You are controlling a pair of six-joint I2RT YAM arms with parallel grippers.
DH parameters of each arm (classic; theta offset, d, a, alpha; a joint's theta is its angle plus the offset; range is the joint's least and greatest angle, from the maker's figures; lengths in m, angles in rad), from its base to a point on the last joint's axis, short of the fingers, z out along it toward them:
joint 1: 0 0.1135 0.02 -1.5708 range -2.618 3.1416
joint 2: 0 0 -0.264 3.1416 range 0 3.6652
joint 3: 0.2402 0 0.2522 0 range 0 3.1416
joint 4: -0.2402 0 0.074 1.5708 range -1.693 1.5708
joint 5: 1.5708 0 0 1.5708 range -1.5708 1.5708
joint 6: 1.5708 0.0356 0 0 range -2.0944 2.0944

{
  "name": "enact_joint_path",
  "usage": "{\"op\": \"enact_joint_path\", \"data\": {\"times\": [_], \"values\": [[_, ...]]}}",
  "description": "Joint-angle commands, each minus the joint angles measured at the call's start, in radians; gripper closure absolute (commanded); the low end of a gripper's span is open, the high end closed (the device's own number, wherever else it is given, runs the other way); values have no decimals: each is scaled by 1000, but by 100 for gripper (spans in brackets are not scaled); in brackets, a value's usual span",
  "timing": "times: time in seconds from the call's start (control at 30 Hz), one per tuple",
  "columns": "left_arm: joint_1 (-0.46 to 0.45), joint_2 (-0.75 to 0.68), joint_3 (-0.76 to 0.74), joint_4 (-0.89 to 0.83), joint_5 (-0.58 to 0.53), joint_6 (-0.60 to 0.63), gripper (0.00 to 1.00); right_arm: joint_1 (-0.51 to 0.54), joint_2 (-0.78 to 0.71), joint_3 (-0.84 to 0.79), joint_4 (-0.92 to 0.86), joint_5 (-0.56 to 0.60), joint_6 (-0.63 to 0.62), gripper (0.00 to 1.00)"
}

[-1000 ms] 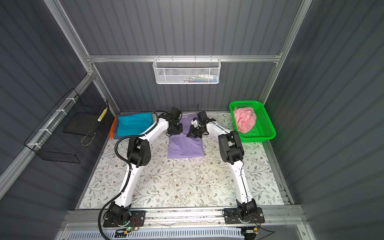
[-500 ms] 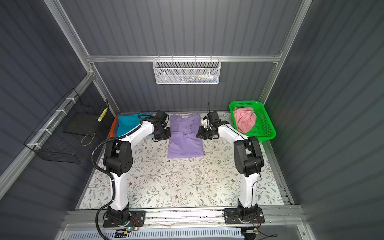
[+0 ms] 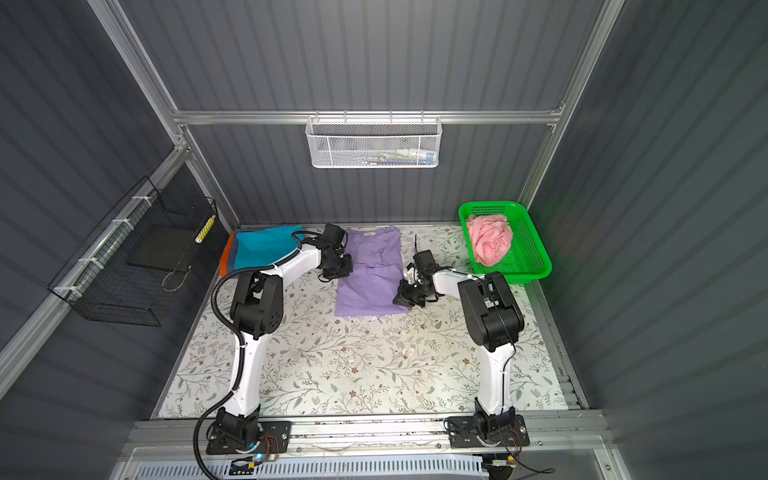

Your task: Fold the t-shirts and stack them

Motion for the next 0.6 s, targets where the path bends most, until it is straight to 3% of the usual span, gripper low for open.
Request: {"op": "enact_joint_path", "data": {"times": [0.0,0.17,0.27,0.57], "values": [[38,45,115,-31,-56,45,91,-1,11,-45,-22,74,-8,100],[54,71,198,-52,-42,61,79,-1,-7,-108,-22,103,-24,100],[54,-6,133,-41,-30,62,71,-1,-57,-163,7,96,-28,100],[40,-490,-473,64,-46,29,67,-1,-288,-237,-29,115,-50,100]]}}
